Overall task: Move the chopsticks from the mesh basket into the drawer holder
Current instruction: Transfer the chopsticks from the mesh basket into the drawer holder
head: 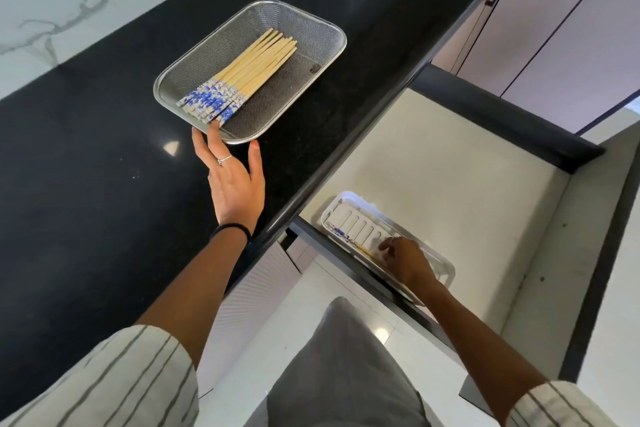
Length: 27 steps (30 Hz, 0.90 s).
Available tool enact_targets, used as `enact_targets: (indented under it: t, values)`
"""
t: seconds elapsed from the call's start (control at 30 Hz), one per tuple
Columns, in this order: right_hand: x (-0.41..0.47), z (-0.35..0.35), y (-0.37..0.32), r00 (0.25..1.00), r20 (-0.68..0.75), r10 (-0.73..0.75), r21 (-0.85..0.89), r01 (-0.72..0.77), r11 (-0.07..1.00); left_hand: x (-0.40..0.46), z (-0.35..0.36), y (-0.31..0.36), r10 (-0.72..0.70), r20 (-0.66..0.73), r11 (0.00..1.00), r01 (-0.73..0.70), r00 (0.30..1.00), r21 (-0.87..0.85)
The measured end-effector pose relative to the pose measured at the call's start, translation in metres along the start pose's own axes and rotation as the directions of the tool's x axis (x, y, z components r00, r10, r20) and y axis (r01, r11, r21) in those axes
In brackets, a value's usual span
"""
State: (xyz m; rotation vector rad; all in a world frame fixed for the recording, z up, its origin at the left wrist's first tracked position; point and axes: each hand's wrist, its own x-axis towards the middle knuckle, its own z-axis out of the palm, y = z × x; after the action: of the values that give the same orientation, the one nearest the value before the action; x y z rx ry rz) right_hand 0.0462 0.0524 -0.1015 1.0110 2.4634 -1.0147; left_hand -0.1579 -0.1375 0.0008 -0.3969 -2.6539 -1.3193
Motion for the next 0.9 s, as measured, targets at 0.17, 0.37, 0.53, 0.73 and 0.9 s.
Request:
enact_targets:
  t: [0.17, 0.37, 0.53, 0.73, 0.9]
  values:
    - [0.001, -0.008, 0.011, 0.991, 0.136, -0.008, -0.008, 0.009, 1.0, 0.0, 0.0, -0.001, -0.008, -0.004, 1.0, 0.007, 1.0, -0.004]
    - [0.005, -0.005, 0.012, 0.984, 0.172, -0.036, -0.078, 0.05, 0.996, 0.002, 0.002, -0.003, -0.013, -0.007, 1.0, 0.013, 1.0, 0.026]
    - [0.006, -0.001, 0.013, 0.989, 0.145, -0.033, -0.089, 0.046, 0.995, 0.002, 0.003, -0.004, -0.013, -0.009, 0.999, 0.014, 1.0, 0.039]
    - [0.003, -0.001, 0.014, 0.991, 0.134, -0.013, -0.048, 0.019, 0.999, 0.002, 0.003, -0.003, -0.021, -0.008, 0.999, 0.021, 1.0, 0.041]
    - [0.0, -0.002, 0.014, 0.99, 0.135, -0.035, -0.043, 0.041, 0.998, 0.003, 0.003, -0.003, -0.026, -0.007, 0.998, 0.027, 1.0, 0.048]
